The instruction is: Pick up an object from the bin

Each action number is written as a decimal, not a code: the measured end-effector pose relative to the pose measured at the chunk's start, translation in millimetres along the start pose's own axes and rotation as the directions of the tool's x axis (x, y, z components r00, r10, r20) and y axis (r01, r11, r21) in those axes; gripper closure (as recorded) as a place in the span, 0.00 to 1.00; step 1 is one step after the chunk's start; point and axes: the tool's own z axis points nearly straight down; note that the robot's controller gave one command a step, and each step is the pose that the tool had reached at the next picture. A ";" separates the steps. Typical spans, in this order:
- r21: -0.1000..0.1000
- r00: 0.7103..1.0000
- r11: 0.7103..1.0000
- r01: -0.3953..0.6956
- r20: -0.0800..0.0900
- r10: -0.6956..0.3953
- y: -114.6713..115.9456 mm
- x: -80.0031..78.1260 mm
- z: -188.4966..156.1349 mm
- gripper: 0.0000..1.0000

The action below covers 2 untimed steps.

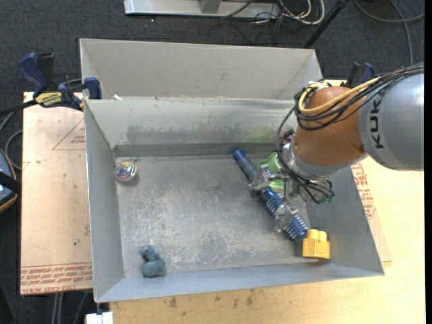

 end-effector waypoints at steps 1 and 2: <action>-0.017 0.942 0.942 0.336 0.001 -0.336 -65.1 0.3 -2.1 0.00; -0.006 0.998 0.998 0.060 -0.004 -0.060 -77.7 20.9 -28.8 0.00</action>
Offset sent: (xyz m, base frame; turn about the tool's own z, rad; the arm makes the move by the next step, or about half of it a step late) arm 0.0261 -0.0680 0.0036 -0.3449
